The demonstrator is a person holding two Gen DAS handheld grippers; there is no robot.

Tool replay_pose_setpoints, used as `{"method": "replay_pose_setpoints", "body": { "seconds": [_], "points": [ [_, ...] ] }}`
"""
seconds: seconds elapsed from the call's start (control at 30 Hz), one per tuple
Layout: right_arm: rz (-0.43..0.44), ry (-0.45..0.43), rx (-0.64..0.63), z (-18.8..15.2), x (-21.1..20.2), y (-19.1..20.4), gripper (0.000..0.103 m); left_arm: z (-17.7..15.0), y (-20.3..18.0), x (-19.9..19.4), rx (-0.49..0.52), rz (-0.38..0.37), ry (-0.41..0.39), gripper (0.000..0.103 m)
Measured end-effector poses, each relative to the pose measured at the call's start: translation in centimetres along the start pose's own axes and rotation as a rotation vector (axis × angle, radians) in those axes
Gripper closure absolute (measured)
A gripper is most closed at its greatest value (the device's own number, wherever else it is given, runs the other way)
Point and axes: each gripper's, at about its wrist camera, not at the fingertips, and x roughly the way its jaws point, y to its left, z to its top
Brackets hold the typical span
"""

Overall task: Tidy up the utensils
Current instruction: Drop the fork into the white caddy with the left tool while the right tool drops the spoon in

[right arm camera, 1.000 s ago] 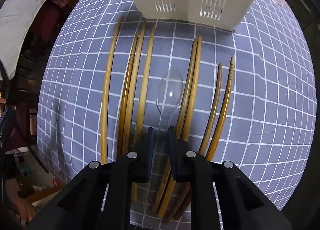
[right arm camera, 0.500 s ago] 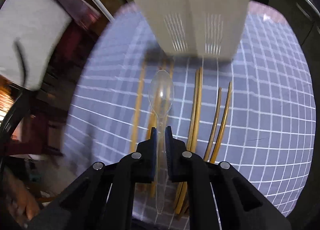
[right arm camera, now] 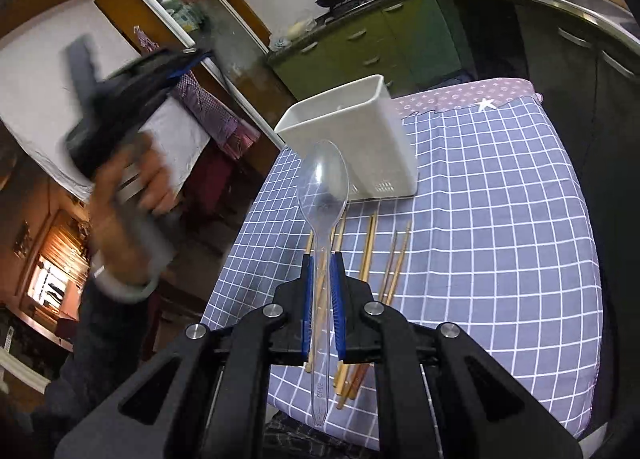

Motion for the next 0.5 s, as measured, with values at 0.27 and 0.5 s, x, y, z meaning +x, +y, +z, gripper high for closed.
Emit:
{"method": "replay_pose_setpoints", "body": {
  "seconds": [0.27, 0.5],
  "points": [
    [0.014, -0.085, -0.035, 2.1, -2.7, 0.0, 0.093, -3.4, -0.2, 5.9, 0.054, 0.034, 0.046, 0.094],
    [-0.023, -0.155, -0.074, 7.2, -1.4, 1.8, 0.093, -5.8, 0.4, 6.2, 0.1, 0.045, 0.09, 0.084]
  ]
}}
